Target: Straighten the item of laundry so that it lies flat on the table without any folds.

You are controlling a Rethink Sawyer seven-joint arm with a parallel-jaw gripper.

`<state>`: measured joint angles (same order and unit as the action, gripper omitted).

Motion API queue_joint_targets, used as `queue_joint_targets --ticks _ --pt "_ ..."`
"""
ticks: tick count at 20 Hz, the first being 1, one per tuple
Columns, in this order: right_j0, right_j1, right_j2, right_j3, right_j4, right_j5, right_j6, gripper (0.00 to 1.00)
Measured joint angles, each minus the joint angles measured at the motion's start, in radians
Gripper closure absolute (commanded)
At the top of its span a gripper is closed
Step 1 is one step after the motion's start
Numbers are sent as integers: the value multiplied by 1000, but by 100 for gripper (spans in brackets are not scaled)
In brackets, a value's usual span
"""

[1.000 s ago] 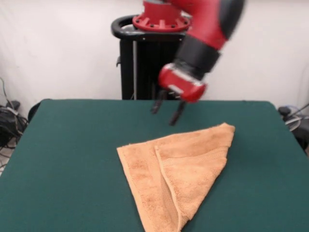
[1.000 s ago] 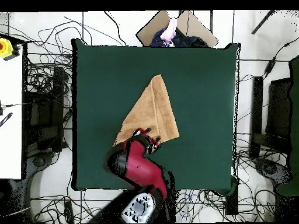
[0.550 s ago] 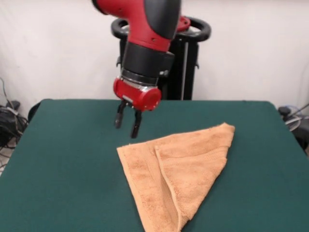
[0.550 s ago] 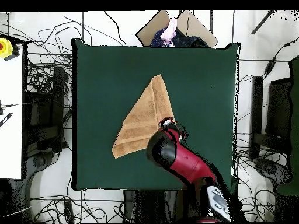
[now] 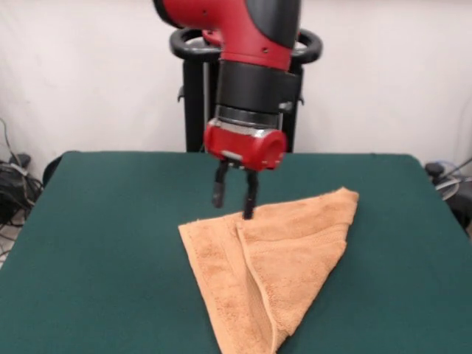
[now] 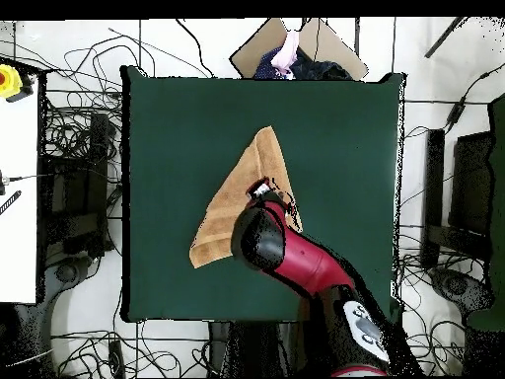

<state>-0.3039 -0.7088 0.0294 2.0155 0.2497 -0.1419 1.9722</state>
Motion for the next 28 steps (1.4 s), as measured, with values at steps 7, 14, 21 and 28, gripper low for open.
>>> queue_joint_targets --ticks 7,14,21,28 --pt "11 -3 62 4 0 0 0 0" --pt "39 3 56 3 3 0 0 0" --pt "90 4 40 12 4 0 0 0" --pt "96 46 35 15 5 -16 0 0"
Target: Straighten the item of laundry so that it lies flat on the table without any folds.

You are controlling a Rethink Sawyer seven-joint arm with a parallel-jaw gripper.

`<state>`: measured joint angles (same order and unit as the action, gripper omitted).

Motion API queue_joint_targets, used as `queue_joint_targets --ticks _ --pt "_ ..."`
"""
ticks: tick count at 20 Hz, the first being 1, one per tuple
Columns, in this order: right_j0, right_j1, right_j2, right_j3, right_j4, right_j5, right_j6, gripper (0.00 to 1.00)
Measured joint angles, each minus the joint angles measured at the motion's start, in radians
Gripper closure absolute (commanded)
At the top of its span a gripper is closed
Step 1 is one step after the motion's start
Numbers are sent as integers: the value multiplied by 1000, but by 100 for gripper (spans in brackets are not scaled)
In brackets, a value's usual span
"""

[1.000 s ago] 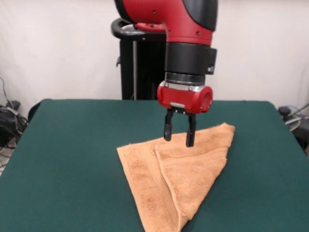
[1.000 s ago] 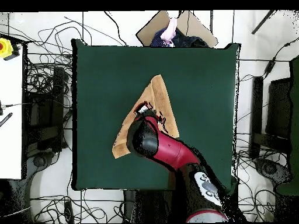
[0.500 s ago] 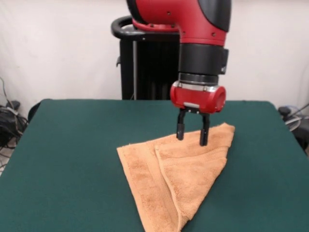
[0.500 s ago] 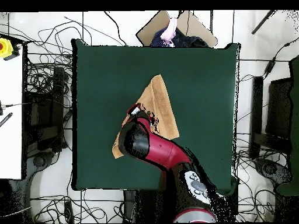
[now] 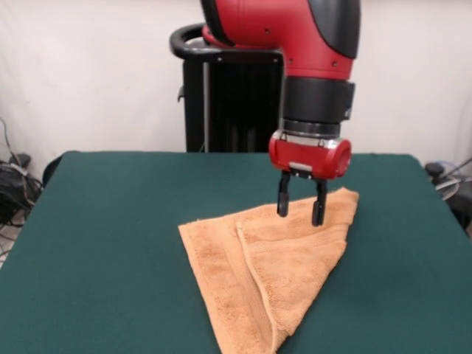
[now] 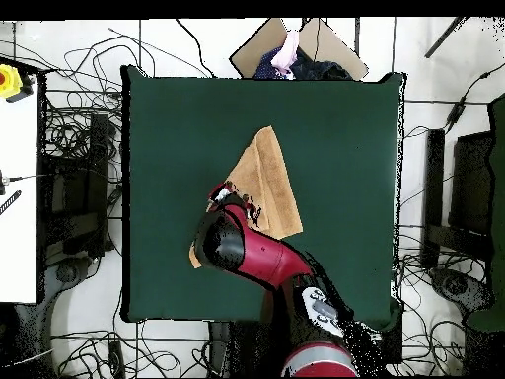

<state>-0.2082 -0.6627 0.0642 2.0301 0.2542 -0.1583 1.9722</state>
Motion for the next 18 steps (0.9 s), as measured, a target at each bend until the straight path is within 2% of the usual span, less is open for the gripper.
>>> queue_joint_targets --ticks 12,18 --pt "42 117 -102 -1 0 -15 0 0" --pt "31 166 -131 -8 0 26 0 0"
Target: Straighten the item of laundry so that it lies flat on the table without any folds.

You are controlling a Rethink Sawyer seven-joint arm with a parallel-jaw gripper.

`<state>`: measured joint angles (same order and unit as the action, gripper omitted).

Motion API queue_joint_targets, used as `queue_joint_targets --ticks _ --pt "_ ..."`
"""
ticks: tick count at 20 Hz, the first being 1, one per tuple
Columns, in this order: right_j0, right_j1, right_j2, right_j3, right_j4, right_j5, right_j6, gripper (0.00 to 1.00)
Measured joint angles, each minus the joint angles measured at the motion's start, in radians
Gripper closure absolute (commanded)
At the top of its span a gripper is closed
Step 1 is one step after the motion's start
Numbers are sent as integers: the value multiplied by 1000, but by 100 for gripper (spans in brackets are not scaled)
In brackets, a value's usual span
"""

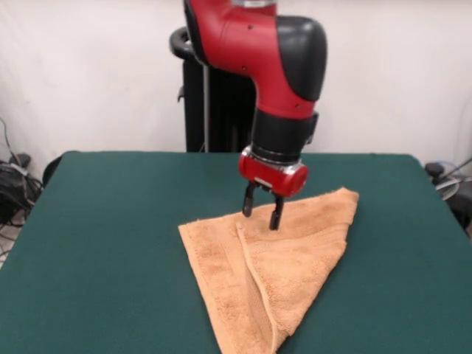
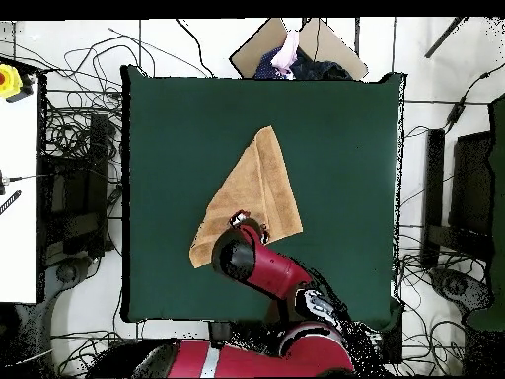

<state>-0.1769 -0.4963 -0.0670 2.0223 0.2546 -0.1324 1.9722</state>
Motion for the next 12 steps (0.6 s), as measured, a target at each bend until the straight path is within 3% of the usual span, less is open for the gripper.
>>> queue_joint_targets --ticks 6,12 --pt "-34 63 -8 -18 -15 37 0 0" --pt "-38 73 -9 -35 -33 44 0 0"
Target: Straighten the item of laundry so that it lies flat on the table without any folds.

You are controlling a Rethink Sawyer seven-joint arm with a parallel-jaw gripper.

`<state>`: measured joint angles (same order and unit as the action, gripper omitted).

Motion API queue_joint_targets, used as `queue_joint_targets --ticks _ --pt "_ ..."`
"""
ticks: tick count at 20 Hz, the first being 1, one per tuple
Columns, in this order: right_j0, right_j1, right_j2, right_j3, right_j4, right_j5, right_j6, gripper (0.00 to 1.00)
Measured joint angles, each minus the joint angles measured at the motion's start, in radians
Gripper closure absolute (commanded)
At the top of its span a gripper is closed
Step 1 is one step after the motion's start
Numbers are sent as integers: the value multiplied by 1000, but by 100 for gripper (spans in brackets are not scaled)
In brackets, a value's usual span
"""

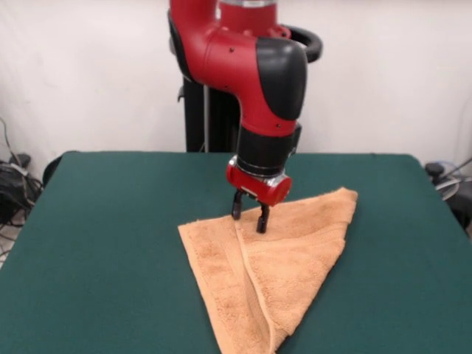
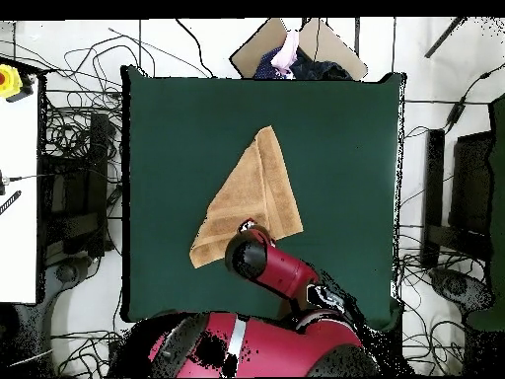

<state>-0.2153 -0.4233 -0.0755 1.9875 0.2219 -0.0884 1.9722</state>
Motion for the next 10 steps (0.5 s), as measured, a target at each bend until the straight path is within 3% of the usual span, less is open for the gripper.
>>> queue_joint_targets --ticks 10 --pt "3 0 -3 -4 -6 4 0 0"
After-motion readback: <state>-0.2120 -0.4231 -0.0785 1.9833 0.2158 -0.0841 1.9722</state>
